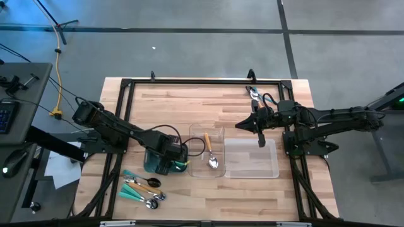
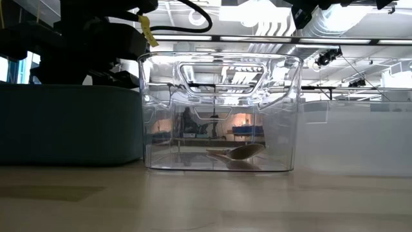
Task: Sort silverware by color (type)
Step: Put the light blue spoon into the blue bin
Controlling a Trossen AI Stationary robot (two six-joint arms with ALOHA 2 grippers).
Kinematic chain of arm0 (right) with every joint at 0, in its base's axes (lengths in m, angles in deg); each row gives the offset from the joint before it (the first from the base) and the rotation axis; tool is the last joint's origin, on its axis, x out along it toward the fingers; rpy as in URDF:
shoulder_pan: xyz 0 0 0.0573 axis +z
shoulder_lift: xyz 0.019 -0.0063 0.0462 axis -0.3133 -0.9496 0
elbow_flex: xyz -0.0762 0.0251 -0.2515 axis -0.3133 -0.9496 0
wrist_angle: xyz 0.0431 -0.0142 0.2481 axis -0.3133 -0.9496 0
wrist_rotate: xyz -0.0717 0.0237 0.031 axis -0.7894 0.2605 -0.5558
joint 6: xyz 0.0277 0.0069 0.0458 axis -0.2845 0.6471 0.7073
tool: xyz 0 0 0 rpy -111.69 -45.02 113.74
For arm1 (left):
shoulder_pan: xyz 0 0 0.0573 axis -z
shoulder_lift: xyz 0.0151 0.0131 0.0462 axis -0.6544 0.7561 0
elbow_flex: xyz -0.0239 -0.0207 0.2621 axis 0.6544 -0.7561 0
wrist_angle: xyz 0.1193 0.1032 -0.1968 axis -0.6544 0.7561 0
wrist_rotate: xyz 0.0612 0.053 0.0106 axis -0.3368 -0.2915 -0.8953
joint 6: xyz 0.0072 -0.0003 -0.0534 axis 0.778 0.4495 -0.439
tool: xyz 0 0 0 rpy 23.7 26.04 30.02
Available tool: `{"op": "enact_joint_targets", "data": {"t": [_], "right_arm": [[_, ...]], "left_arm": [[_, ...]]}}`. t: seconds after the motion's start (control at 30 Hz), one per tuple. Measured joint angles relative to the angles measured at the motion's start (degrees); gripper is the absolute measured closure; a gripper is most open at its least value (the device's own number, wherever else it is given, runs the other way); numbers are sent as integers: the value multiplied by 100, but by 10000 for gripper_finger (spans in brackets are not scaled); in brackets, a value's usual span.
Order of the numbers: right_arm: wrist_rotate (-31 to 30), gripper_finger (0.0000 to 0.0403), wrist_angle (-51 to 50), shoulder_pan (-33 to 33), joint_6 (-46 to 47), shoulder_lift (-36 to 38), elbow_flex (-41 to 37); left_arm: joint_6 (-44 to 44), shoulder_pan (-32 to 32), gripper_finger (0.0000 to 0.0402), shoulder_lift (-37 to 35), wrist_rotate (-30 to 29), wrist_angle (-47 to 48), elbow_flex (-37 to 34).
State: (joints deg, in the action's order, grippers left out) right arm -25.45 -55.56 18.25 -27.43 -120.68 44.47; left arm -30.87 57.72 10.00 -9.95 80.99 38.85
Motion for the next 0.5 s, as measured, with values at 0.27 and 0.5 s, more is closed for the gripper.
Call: {"op": "enact_joint_targets", "data": {"t": [0.27, 0.5], "right_arm": [[-2, 403, 0, 0, -11, 2, 0], [-1, 403, -2, 0, -23, 2, 0]], "left_arm": [[0, 0, 202, 0, 10, 46, 17], [-15, -178, 202, -125, 125, 1611, 689]]}}
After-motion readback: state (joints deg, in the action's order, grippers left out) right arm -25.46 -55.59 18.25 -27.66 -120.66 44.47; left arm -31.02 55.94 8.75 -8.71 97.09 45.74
